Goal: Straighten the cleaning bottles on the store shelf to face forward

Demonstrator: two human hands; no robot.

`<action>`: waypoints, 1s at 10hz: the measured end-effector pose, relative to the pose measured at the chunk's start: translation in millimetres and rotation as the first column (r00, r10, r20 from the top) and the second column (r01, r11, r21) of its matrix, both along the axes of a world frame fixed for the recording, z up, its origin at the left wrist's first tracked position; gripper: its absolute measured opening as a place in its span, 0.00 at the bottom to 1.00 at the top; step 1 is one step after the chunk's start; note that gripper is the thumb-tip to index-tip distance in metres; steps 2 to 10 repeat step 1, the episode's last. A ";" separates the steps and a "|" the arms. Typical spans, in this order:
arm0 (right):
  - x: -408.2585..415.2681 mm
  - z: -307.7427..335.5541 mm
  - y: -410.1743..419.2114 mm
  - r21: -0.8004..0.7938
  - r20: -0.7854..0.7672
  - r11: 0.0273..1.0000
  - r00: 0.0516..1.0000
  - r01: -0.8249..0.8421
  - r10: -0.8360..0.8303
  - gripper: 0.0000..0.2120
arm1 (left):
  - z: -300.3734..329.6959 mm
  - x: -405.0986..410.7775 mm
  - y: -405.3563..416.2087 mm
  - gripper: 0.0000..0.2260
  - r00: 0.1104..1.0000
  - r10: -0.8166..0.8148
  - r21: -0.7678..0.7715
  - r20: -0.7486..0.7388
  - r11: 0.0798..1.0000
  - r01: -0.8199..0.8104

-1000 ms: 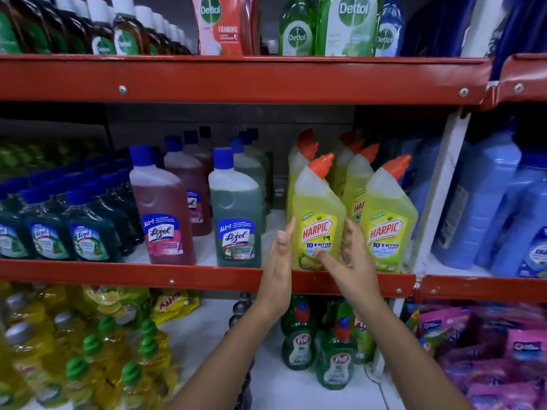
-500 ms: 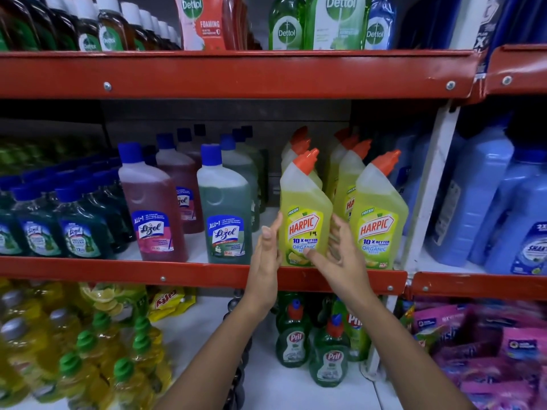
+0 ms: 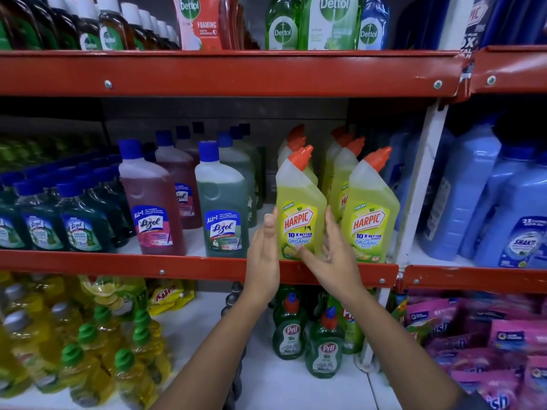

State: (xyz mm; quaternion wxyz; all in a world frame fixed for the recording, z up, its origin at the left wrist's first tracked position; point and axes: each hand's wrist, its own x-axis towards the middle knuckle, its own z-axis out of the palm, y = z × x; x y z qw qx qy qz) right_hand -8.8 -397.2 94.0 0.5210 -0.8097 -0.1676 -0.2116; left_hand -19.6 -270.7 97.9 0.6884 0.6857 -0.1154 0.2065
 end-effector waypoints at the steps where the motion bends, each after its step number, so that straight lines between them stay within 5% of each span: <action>1: -18.1 17.2 0.7 -0.044 0.274 0.987 0.952 0.154 -0.136 0.38 | 16.3 -8.9 2.3 0.23 0.972 0.156 0.117 0.174 0.977 -0.178; 10: -18.1 17.2 0.7 -0.044 0.274 0.987 0.952 0.154 -0.136 0.38 | 16.3 -8.9 2.3 0.23 0.972 0.156 0.117 0.174 0.977 -0.178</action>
